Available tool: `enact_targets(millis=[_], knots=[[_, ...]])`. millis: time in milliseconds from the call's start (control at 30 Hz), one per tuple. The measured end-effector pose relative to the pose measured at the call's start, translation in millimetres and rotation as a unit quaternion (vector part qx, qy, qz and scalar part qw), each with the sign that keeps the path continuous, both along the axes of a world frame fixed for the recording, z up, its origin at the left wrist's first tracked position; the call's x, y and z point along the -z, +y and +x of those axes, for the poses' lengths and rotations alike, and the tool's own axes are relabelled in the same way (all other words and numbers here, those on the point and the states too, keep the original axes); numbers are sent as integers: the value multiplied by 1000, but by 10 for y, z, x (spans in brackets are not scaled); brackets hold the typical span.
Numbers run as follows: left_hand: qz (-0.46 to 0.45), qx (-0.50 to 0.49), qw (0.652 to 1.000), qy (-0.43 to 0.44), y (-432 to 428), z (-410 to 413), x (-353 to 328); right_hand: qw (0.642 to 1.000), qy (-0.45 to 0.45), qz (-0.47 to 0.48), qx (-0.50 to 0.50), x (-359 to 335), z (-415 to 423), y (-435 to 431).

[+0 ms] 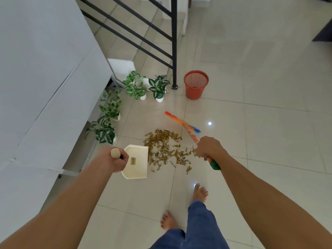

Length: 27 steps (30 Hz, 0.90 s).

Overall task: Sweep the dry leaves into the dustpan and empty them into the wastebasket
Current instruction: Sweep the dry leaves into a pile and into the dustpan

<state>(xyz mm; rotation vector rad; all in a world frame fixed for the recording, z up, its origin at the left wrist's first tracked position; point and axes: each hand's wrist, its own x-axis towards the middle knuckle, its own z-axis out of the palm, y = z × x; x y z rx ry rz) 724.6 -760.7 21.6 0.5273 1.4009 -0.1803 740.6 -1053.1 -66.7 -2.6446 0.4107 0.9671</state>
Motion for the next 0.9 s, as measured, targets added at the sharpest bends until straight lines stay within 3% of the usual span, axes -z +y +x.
enact_targets(millis=[267, 600, 767, 900], knots=[[-18, 37, 999, 0, -160, -51, 84, 990, 18, 70, 124, 104, -137, -161], [-46, 55, 997, -9, -379, 94, 89, 989, -24, 54, 138, 35, -501, -483], [-61, 81, 995, -10, -473, 154, 136, 974, -42, 25, 222, 121, -587, -713], [-69, 103, 992, -13, -567, 190, 149, 951, -26, 68, 301, 211, -656, -785]])
